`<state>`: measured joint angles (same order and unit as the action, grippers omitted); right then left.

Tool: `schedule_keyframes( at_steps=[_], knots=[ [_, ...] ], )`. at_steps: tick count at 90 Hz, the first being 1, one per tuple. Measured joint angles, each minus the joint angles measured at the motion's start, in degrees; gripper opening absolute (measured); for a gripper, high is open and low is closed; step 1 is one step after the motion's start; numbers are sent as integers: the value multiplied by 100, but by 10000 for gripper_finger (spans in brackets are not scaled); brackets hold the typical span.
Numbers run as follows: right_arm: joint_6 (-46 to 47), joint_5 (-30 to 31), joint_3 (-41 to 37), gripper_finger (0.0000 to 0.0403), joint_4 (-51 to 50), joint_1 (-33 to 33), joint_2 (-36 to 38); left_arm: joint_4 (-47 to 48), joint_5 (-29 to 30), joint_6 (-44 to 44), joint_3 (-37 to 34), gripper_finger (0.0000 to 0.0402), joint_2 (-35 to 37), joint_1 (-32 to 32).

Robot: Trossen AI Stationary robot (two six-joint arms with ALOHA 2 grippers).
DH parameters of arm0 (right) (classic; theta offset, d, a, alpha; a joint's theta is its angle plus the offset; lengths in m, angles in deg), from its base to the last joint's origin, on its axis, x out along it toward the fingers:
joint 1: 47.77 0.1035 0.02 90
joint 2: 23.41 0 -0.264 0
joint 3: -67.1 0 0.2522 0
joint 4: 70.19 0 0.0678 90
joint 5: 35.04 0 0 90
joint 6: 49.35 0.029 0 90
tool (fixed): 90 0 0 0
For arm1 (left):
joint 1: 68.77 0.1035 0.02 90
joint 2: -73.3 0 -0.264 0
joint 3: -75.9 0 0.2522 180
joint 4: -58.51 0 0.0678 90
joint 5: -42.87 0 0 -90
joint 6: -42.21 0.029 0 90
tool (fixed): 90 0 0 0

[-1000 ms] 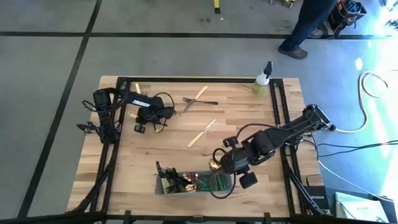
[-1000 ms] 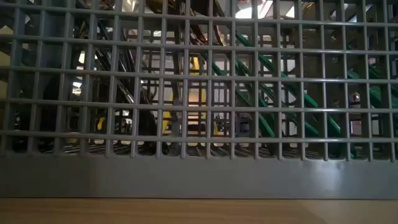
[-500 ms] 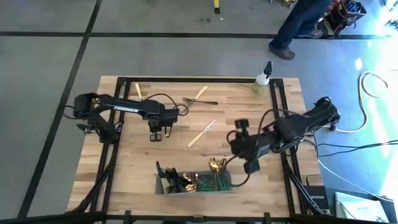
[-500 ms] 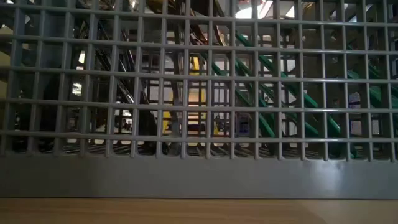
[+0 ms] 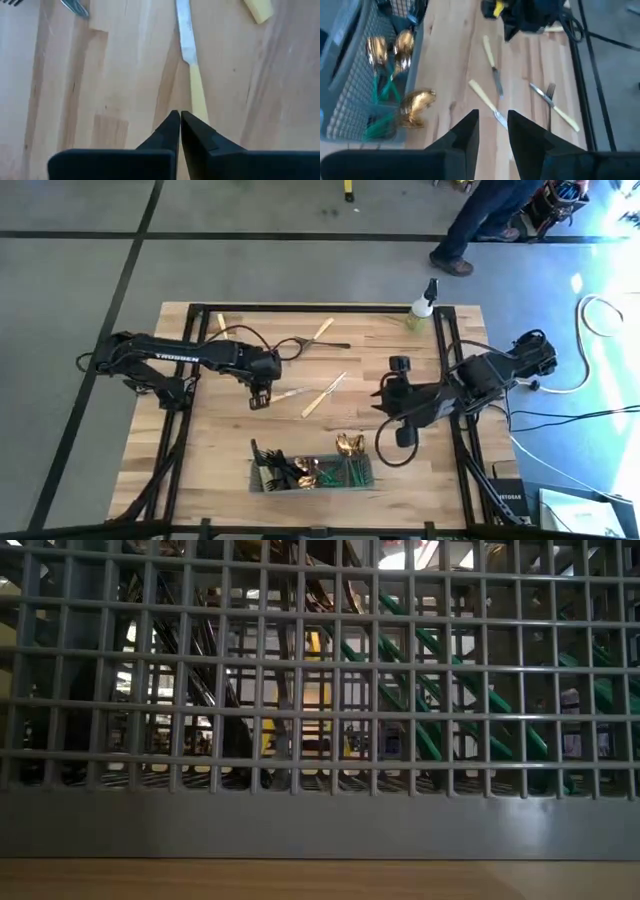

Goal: Sort silverware
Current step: Put the left bottom yellow knife into the gray cutlery rack

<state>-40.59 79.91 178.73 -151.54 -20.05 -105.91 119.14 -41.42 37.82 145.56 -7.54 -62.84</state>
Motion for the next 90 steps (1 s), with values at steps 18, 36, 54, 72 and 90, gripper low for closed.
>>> schedule_keyframes(
  at_steps=[18,36,54,72,90],
  knots=[
    [184,250,-821,85,184,2,11,-617,-78,-180,-300,16,-4,0],
    [209,270,-2159,85,1547,9,386,-2129,-378,-171,-1045,76,-4,7],
    [209,258,-3364,85,3010,82,1019,-3826,-831,-439,-2039,143,105,-54],
    [52,392,-4189,85,4268,118,1597,-7012,-539,-716,-3907,184,1176,-11],
    [28,529,-4450,85,4598,57,1770,-8661,318,-316,-5086,205,1602,-153]
  ],
)
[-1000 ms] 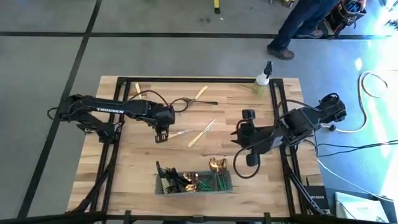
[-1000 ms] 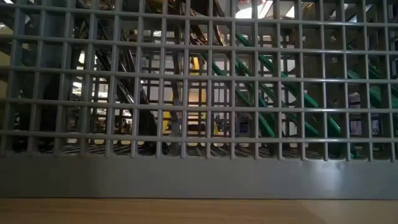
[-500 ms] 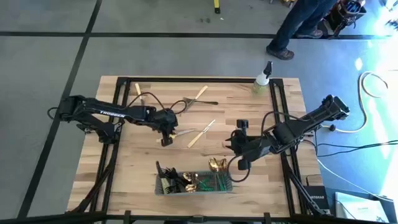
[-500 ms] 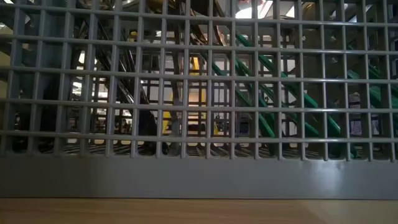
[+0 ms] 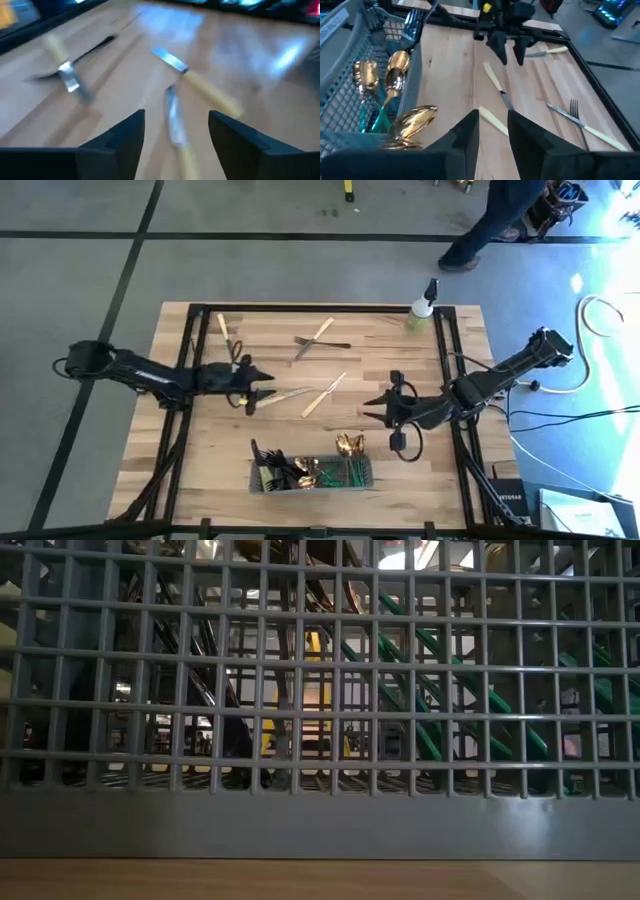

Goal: Sort silverware
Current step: Put the left bottom yellow knife into the gray cutlery rack

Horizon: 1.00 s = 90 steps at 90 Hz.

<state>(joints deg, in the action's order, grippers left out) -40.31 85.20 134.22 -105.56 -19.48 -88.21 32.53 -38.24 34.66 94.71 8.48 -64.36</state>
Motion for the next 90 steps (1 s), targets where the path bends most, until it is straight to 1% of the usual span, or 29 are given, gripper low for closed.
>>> schedule_keyframes(
  at_steps=[6,13,26,36,46,54,77,90],
  knots=[
    [0,23,-45,85,175,-36,0,-315,221,-77,-213,212,-67,-62],
    [2,20,-86,85,346,-80,0,-672,194,77,-374,220,-90,-216],
    [4,13,-98,85,476,-109,-7,-776,221,190,-457,235,-96,-498],
    [7,59,-98,85,503,-109,-7,-633,301,17,-457,251,-147,-666],
    [17,85,-98,85,505,-131,-7,-232,697,-370,-457,266,-146,-791],
    [72,87,-98,85,507,-140,-7,-89,759,-691,-457,273,-145,-928],
    [-22,121,-98,85,500,-142,-7,285,1108,-1004,-457,276,-145,-1533],
    [-177,183,-98,85,500,-142,-7,737,1545,-1249,-457,276,-147,-1814]
  ],
)
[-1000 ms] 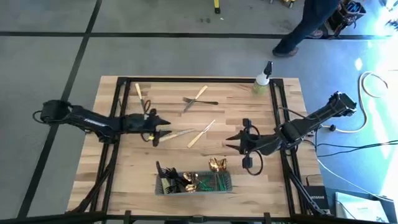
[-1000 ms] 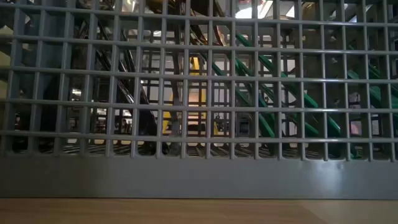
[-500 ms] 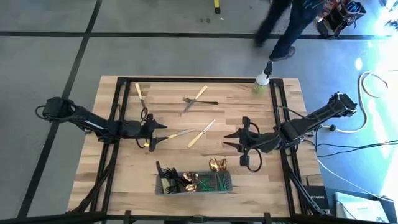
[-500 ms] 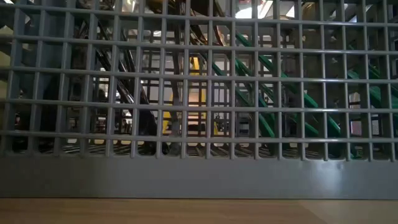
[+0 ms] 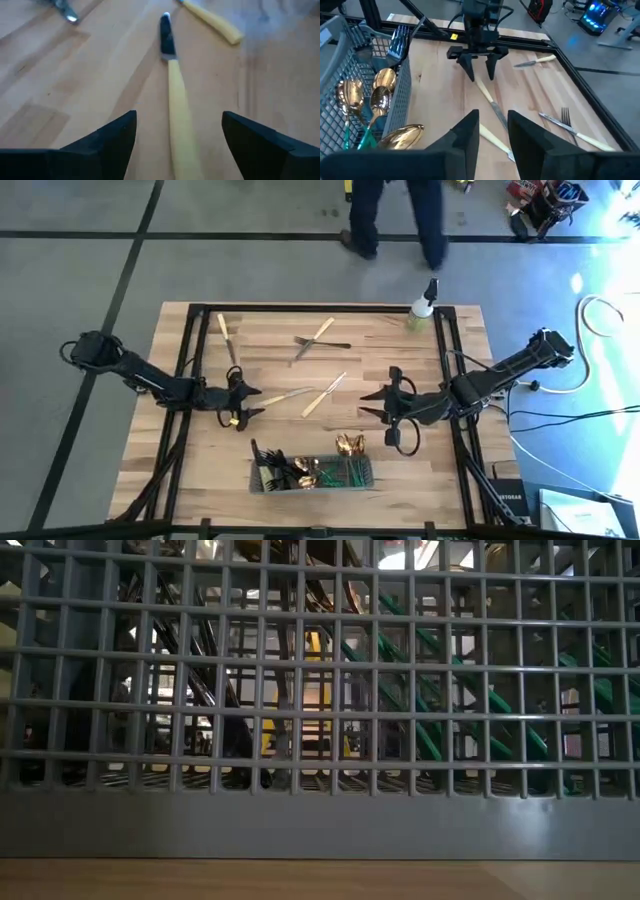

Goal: Sort silverware
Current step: Put the left bottom yellow knife into the gray cutlery rack

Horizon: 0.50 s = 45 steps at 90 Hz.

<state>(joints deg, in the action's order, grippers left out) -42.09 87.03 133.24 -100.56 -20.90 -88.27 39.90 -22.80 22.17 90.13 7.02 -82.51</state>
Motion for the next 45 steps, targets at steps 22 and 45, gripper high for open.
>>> schedule_keyframes(
  at_steps=[22,45],
  knots=[
    [-166,118,0,85,0,0,0,17,346,-119,0,276,-535,-326],
    [-240,198,0,85,0,-5,-2,-604,719,-174,283,273,-1768,-496]
  ],
)
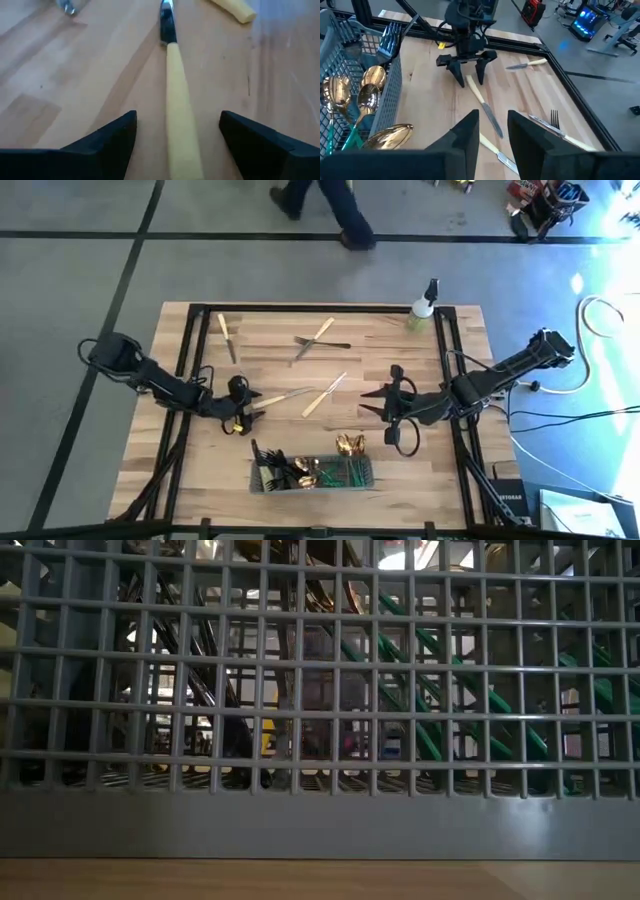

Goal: Sort silverware
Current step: Put the left bottom yellow knife into the gray cutlery rack

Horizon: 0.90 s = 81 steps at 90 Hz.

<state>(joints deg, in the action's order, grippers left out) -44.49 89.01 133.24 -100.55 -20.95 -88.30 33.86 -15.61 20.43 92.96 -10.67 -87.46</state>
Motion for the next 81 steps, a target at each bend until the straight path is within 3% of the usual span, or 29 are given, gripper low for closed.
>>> schedule_keyframes(
  at_steps=[9,23,48,81],
  knots=[
    [-59,2,0,85,2,-58,0,-365,40,130,53,247,-318,-18],
    [-64,0,0,85,4,-74,0,-548,27,-97,95,172,-648,-14],
    [-66,0,0,85,25,-74,0,-660,-41,-291,93,67,-741,-18],
    [-83,34,0,85,843,-81,0,-527,-3,-429,161,60,-615,-11]
  ],
)
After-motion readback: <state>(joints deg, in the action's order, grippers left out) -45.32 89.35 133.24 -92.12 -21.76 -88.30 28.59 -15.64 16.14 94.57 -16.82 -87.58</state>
